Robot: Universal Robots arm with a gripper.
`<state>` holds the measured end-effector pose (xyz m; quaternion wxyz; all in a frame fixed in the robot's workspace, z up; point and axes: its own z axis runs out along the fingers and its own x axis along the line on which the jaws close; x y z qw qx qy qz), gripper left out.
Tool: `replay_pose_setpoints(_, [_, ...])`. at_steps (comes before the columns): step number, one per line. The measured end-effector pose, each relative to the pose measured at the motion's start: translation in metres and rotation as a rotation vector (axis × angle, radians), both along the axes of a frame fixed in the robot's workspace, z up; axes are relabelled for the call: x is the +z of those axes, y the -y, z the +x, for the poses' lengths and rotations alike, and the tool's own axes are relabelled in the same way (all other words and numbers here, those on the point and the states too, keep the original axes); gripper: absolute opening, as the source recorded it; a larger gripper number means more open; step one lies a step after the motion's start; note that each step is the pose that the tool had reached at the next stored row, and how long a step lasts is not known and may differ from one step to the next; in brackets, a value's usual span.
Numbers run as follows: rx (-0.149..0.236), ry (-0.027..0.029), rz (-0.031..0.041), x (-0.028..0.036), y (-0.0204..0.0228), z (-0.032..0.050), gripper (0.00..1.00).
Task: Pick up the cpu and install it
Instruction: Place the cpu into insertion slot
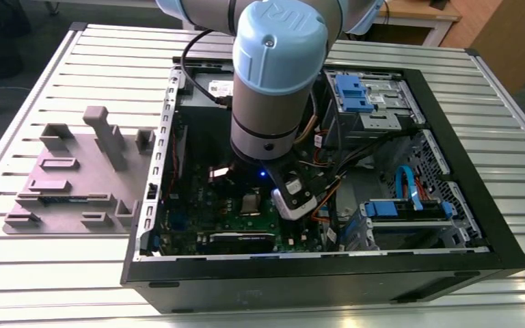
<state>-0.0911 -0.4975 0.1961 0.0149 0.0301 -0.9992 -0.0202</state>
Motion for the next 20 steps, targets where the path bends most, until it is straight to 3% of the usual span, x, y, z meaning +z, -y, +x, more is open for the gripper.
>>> replay_pose_setpoints(20, [0.000,0.0009,-0.0002,-0.0036,0.0000,-0.0023,0.41])
